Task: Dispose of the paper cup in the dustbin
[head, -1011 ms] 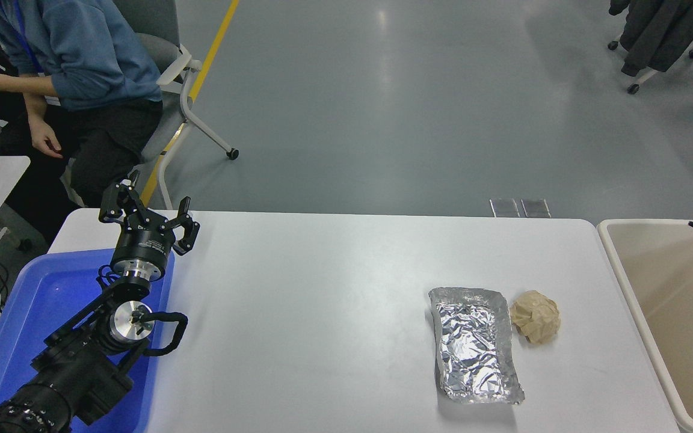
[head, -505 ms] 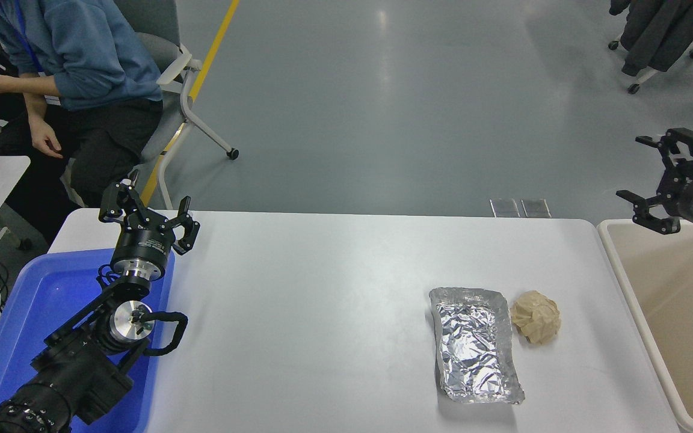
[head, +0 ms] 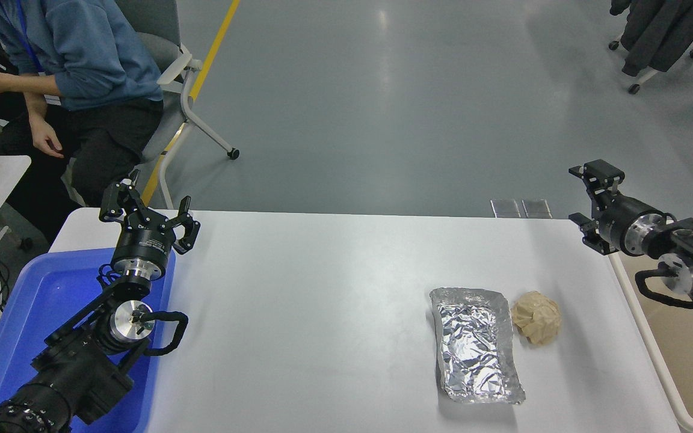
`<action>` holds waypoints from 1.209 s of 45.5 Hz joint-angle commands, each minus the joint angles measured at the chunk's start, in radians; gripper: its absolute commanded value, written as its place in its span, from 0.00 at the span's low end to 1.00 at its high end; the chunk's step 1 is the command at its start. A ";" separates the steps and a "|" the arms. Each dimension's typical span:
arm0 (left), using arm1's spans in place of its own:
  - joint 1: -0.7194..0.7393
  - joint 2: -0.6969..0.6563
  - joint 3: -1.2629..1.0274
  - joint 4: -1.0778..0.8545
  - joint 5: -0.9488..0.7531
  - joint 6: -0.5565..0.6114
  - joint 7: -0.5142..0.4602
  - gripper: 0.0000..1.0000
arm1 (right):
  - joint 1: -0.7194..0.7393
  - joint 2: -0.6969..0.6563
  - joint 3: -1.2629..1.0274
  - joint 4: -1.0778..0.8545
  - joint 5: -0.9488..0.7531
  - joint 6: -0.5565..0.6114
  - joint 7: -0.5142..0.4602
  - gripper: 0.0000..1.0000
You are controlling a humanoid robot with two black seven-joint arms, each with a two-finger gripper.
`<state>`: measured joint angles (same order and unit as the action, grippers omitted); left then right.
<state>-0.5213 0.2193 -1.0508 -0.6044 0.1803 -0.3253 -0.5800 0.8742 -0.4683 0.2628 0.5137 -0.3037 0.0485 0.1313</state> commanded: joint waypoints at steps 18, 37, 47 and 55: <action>0.001 0.000 0.000 0.000 -0.001 0.000 0.000 1.00 | -0.015 0.028 0.295 0.078 0.308 -0.076 -0.113 0.98; 0.001 0.000 0.000 0.000 -0.001 0.000 0.000 1.00 | -0.026 0.074 0.417 0.092 0.321 -0.090 -0.113 0.98; 0.000 0.000 0.000 0.000 -0.001 0.000 0.000 1.00 | -0.046 0.074 0.426 0.143 0.318 -0.081 -0.108 0.99; 0.000 0.000 0.000 0.000 -0.001 0.000 0.000 1.00 | -0.060 0.088 0.424 0.147 0.318 -0.072 -0.107 0.99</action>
<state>-0.5213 0.2194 -1.0508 -0.6045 0.1803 -0.3259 -0.5800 0.8347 -0.3953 0.6765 0.6405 0.0130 -0.0334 0.0215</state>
